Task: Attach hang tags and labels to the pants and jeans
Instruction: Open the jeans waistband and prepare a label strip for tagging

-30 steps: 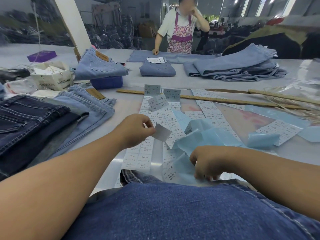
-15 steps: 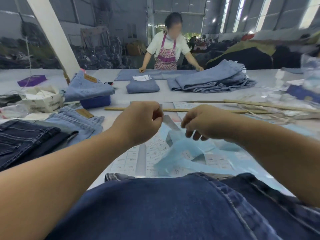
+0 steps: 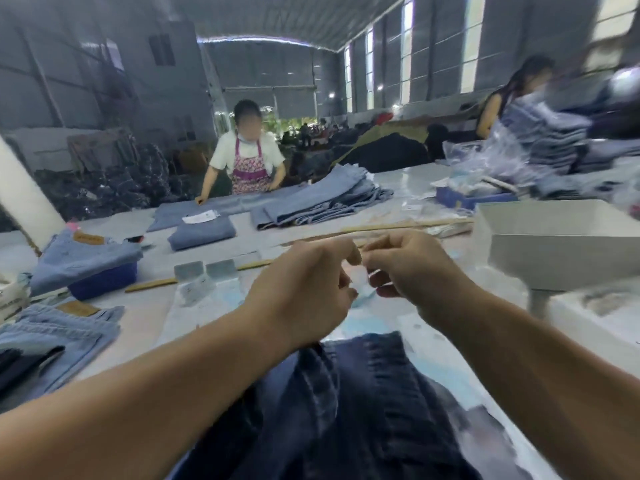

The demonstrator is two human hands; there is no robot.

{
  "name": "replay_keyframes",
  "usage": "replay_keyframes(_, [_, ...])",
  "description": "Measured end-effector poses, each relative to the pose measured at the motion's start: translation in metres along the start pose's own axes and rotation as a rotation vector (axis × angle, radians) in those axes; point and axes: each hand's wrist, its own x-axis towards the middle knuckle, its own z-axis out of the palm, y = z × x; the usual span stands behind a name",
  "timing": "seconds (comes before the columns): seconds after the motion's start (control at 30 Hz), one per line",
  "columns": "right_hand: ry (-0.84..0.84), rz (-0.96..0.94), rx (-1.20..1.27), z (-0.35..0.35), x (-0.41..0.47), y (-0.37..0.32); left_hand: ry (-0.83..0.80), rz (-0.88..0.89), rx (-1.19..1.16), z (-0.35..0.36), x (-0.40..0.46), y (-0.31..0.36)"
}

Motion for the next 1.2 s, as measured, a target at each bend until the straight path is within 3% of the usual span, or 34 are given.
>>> replay_keyframes(0.13, [0.114,0.048,0.077,-0.043,-0.021,0.02,-0.191,0.044,0.084,0.014,0.007,0.042])
replay_keyframes(0.27, [0.259,0.021,0.053,-0.085,-0.04,0.041,-0.253,0.059,0.125,0.025,0.018,0.074])
replay_keyframes(0.53, [0.312,0.041,0.022,-0.131,-0.064,0.079,-0.435,0.038,0.304,0.058,0.048,0.111])
replay_keyframes(0.83, [0.267,0.138,0.081,-0.127,-0.059,0.109,-0.56,-0.149,0.031,0.108,0.08,0.11])
replay_keyframes(1.2, [0.334,0.154,0.217,-0.109,-0.02,0.155,-0.573,-0.206,-0.165,0.165,0.121,0.083])
